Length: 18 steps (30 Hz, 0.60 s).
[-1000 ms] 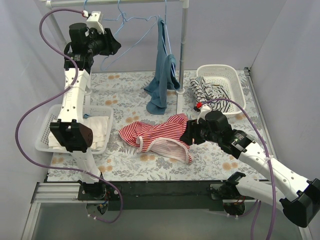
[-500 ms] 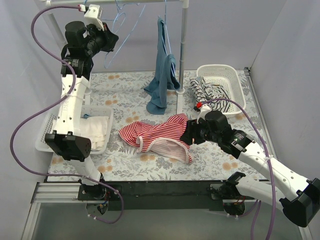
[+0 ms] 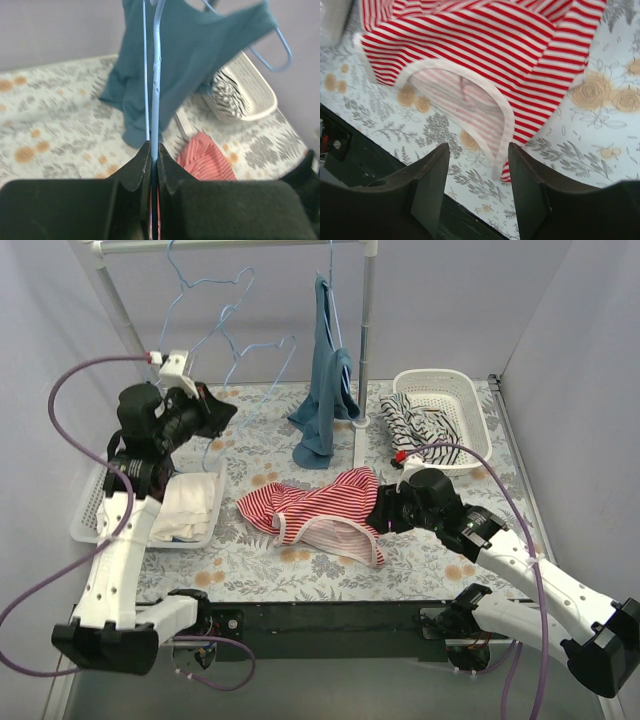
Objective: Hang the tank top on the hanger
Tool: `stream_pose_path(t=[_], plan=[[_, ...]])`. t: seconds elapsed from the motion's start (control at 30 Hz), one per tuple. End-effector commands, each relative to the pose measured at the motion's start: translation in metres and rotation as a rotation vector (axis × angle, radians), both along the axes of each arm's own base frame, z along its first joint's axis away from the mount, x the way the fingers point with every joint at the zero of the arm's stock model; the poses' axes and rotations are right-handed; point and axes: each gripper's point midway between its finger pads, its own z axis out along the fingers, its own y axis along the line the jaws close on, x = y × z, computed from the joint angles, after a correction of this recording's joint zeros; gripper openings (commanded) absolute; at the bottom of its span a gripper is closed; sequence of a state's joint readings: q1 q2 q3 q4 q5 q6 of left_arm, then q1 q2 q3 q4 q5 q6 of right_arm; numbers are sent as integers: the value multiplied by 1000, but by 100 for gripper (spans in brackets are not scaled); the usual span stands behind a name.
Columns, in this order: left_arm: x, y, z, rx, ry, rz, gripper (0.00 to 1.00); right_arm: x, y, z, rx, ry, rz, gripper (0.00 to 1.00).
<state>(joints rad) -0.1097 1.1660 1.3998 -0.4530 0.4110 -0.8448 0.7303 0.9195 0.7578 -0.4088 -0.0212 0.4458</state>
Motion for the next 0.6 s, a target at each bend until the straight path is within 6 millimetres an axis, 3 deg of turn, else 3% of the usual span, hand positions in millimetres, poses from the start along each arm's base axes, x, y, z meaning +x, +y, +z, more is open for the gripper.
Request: stream_pose_path(t=[0.0, 0.07, 0.1, 0.17, 0.27, 0.57], plan=[[-66, -14, -12, -92, 16, -94, 0, -10, -16, -31, -54, 33, -40, 57], [-94, -19, -14, -114, 13, -138, 0, -23, -19, -54, -73, 82, -43, 56], [-103, -20, -31, -115, 60, -150, 0, -29, -20, -60, -69, 90, -40, 56], [-123, -23, -35, -122, 63, -183, 0, -33, -19, -67, -55, 105, -63, 56], [-143, -31, -57, -119, 125, -230, 0, -47, -11, -82, -52, 119, -48, 56], [-185, -68, -105, 83, 265, -357, 0, -33, -6, -93, -120, 79, -136, 54]])
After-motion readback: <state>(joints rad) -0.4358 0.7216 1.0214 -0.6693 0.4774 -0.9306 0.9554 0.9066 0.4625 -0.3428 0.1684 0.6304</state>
